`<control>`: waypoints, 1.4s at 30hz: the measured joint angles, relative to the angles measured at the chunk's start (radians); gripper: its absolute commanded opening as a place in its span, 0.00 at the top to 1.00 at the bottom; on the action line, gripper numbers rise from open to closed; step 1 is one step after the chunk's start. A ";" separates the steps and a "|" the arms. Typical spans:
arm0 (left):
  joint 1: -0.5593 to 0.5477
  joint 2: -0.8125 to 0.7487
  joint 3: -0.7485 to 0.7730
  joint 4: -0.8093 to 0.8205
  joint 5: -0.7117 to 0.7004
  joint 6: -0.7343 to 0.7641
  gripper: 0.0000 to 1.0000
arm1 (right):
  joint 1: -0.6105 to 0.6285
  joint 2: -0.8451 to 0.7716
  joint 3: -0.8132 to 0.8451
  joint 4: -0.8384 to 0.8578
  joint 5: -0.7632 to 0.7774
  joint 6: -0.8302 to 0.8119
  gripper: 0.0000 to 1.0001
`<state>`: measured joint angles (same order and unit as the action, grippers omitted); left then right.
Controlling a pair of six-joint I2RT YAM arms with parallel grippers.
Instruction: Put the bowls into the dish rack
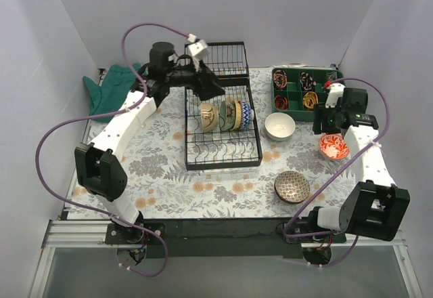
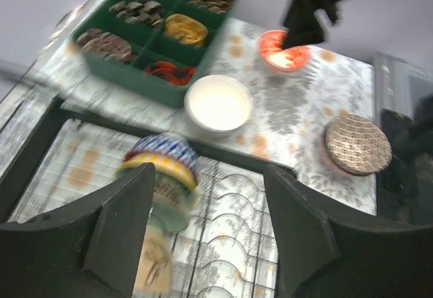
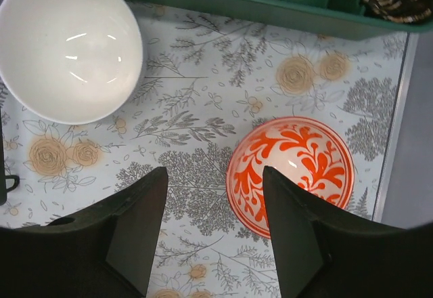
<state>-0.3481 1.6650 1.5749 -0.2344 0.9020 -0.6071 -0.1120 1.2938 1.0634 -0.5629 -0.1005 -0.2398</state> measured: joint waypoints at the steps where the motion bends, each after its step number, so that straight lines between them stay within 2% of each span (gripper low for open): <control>1: -0.040 0.014 0.053 -0.050 0.000 0.064 0.34 | -0.033 -0.005 0.000 -0.004 -0.014 0.014 0.34; 6: -0.280 0.129 0.241 -0.222 -0.101 0.303 0.36 | -0.127 -0.042 -0.028 -0.018 -0.053 0.063 0.34; 9: -0.420 0.264 0.320 -0.289 -0.184 0.363 0.42 | -0.150 -0.074 -0.047 -0.025 -0.064 0.081 0.34; 12: -0.487 0.408 0.370 -0.320 -0.256 0.400 0.45 | -0.174 -0.111 -0.049 -0.030 -0.075 0.101 0.34; 21: -0.494 0.634 0.438 -0.312 -0.377 0.495 0.50 | -0.236 -0.188 -0.108 -0.042 -0.111 0.142 0.34; 36: -0.518 0.720 0.506 -0.221 -0.356 0.578 0.52 | -0.241 -0.115 -0.112 -0.065 -0.140 0.129 0.35; 40: -0.532 0.756 0.506 -0.217 -0.356 0.597 0.62 | -0.241 -0.103 -0.112 -0.065 -0.145 0.127 0.35; 42: -0.535 0.769 0.506 -0.217 -0.357 0.603 0.71 | -0.241 -0.101 -0.112 -0.065 -0.148 0.127 0.35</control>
<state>-0.8833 2.4344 2.0808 -0.4515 0.5453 -0.0036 -0.3534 1.1923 0.9516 -0.6281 -0.2485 -0.1127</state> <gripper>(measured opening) 0.393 0.653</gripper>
